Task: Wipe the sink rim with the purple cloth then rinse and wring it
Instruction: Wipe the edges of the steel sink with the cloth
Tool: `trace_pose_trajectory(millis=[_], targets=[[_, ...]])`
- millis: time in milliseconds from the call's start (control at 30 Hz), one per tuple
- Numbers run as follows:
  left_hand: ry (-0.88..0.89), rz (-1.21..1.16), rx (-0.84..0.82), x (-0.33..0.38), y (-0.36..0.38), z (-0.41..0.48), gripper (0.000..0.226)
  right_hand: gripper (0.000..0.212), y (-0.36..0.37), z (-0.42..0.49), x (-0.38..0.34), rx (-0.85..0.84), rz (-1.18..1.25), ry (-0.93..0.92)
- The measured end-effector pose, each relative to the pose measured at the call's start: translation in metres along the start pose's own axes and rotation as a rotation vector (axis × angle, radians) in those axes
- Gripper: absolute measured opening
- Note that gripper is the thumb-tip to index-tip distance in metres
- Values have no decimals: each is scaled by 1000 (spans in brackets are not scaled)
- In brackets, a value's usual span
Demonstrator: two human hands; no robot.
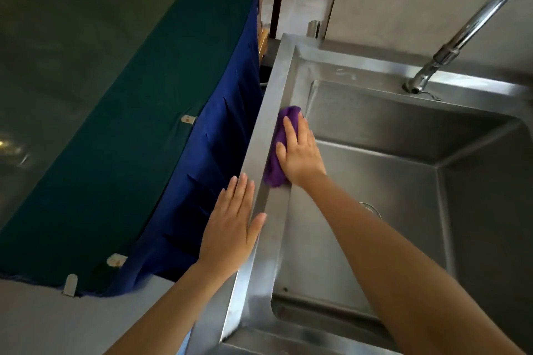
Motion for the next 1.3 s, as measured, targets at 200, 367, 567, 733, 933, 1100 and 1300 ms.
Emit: trace_pose_trajectory(millis=[200,367,567,733,933,1100,1300], targets=[[-12,-64,57,3,0,37,68,66,2,-19,1,35,47,-81],[-45,-112,18,8,-3,82,88,69,4,-35,4,-14,118,-126],[-41,-71,1,8,-5,120,86,61,-3,49,25,-10,49,-63],[-30,-20,7,8,-3,141,78,61,-11,113,43,-31,-26,-25],[-24,-78,17,25,-4,208,80,60,-20,164,56,-44,-219,-12],[-38,-8,23,33,5,242,78,50,-28,179,63,50,-184,-62],[-19,71,33,34,7,240,78,36,-39,171,122,147,-179,-16]])
Point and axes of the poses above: each hand's wrist, its own z-axis towards the middle knuckle, its own y-axis out of the palm, x = y × z, the point moved 2 cm from there along z, towards the middle knuckle, and after that the axes turned 13 degrees about -z, right-handed, at the moved point
